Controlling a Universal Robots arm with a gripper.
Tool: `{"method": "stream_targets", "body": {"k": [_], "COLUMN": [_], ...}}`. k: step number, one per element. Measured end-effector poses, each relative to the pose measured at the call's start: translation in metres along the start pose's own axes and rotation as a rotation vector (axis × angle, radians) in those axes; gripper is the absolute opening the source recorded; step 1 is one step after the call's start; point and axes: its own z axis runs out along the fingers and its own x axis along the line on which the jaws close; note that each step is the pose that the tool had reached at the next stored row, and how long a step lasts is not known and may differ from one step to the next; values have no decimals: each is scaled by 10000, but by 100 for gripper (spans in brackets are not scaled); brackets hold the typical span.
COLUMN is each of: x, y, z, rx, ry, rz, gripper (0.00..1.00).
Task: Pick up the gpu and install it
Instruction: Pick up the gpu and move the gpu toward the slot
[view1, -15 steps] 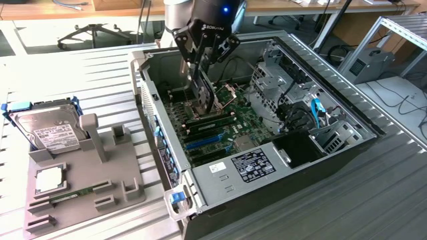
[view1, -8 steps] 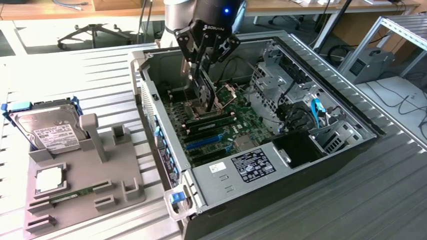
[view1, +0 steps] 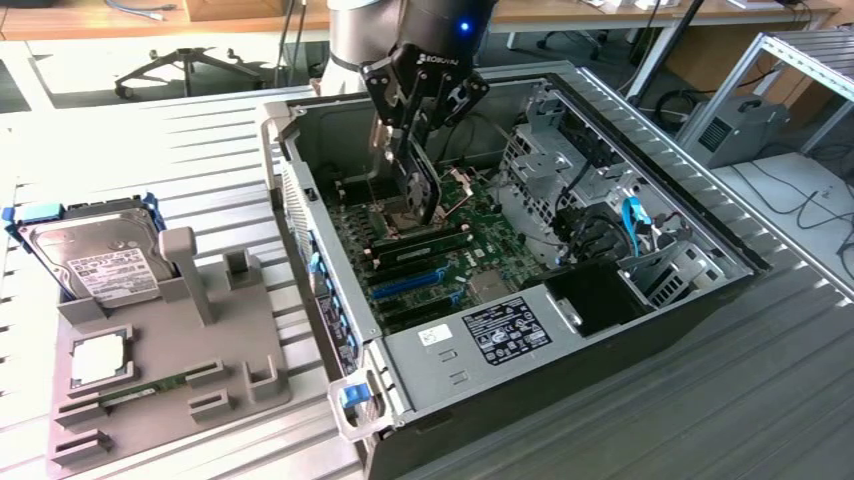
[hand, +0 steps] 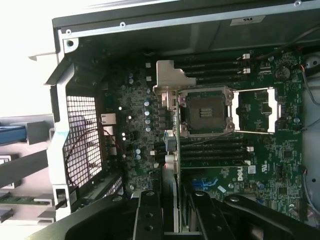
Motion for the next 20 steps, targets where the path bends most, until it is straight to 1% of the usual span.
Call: {"method": "stream_targets", "body": {"k": [2, 3, 7, 8, 10, 12, 13, 14, 15, 19, 20], "x": [-27, -27, -27, -27, -27, -27, -27, -28, -28, -28, -28], "y": [-4, -4, -4, -4, -4, -4, -4, -4, -4, -3, -4], "z": [9, 10, 10, 13, 15, 17, 18, 19, 20, 24, 25], "rx": [9, 24, 24, 13, -3, -20, -30, -38, -49, -82, -91], "ry": [18, 17, 9, -134, -337, -554, -692, -809, -946, -1381, -1504], "rz": [0, 3, 3, 7, 10, 14, 17, 20, 23, 33, 36], "gripper": [27, 27, 27, 27, 27, 27, 27, 27, 27, 27, 27]}}
